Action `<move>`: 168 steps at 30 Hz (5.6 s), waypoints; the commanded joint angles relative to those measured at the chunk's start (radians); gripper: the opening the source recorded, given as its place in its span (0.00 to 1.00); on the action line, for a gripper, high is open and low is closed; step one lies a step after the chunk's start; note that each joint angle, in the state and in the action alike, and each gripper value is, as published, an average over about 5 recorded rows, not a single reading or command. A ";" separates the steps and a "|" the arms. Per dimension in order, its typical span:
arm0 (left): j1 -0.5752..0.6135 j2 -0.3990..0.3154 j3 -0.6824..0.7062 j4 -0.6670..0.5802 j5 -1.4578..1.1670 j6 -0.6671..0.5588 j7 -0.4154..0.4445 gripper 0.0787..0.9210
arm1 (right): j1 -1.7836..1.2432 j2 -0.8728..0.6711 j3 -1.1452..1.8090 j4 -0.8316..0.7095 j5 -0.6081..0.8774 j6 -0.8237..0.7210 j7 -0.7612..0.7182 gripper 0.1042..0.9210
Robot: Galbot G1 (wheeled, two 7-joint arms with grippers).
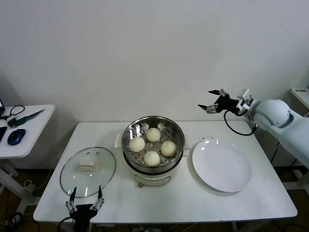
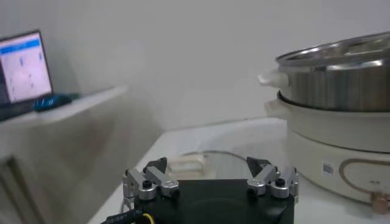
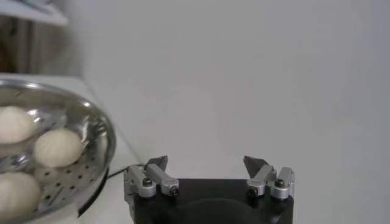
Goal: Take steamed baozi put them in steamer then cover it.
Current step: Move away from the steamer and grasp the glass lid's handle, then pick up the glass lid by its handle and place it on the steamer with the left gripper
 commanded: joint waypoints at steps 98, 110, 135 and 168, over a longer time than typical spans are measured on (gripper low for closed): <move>-0.504 0.289 -0.050 0.608 1.080 -0.014 -0.166 0.07 | -1.515 0.786 1.050 0.174 -0.332 0.666 0.157 0.88; -0.403 0.451 -0.061 0.088 0.826 0.319 0.206 0.07 | -1.518 0.789 1.052 0.191 -0.353 0.647 0.184 0.88; -0.750 0.269 0.534 -0.094 1.262 0.734 0.540 0.07 | -1.480 0.780 1.050 0.211 -0.401 0.608 0.216 0.88; -0.797 -0.054 0.658 0.282 1.471 0.710 0.421 0.07 | -1.504 0.734 1.051 0.183 -0.340 0.673 0.220 0.88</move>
